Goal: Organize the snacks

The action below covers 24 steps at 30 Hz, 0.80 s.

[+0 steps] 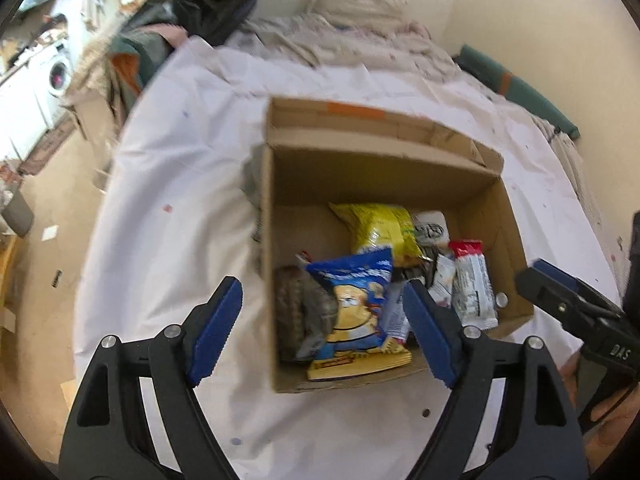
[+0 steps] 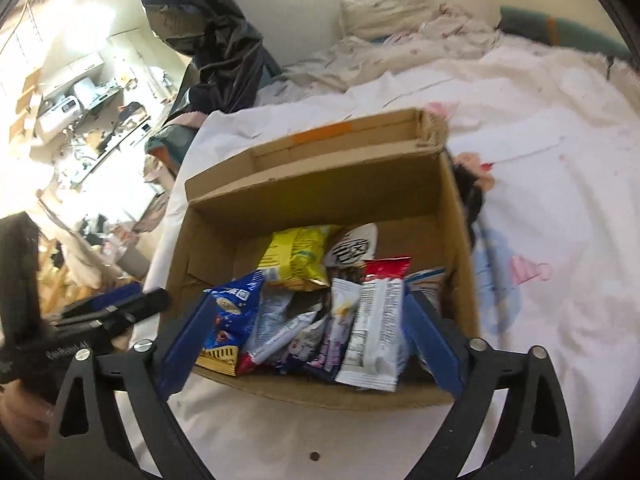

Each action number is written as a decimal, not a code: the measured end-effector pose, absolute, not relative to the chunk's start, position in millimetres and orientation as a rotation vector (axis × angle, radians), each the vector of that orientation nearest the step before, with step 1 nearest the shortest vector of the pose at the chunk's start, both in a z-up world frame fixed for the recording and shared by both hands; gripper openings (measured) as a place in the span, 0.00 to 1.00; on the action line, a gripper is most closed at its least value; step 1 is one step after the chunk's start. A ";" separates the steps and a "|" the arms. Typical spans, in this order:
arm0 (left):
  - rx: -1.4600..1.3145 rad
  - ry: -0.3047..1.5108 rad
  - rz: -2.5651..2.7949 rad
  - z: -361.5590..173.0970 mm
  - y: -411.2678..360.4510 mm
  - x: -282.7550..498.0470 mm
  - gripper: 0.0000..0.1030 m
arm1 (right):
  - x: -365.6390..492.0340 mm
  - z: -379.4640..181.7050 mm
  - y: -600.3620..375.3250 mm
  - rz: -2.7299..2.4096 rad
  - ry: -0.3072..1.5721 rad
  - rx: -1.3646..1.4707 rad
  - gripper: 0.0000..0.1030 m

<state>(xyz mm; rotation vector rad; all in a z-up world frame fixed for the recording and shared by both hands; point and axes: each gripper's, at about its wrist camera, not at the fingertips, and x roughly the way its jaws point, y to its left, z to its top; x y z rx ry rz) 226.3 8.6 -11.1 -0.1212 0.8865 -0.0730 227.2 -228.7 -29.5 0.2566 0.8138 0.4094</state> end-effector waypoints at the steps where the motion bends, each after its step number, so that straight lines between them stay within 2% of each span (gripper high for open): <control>1: -0.116 0.870 -0.057 -8.4 11.0 220.9 0.77 | 223.0 -27.6 -229.8 0.407 0.814 0.255 0.96; 8: -0.202 0.825 0.010 0.6 31.4 177.3 0.77 | 178.3 -12.0 -233.4 0.357 0.756 0.178 1.00; 14: -0.137 0.762 0.014 8.0 27.5 140.1 0.78 | 139.6 -10.7 -239.0 0.300 0.743 0.173 1.00; 15: -0.122 0.747 0.015 9.6 26.2 131.2 0.79 | 131.9 -8.7 -239.0 0.285 0.729 0.166 1.00; 16: -0.110 0.740 0.017 10.4 25.2 125.0 0.86 | 125.5 -7.5 -238.7 0.271 0.718 0.160 1.00; 17: -0.099 0.732 0.024 10.9 24.9 118.8 0.99 | 119.0 -6.6 -238.3 0.261 0.708 0.156 1.00; 24: -0.051 0.698 0.020 11.7 20.1 83.7 1.00 | 82.2 0.4 -228.3 0.192 0.629 0.098 1.00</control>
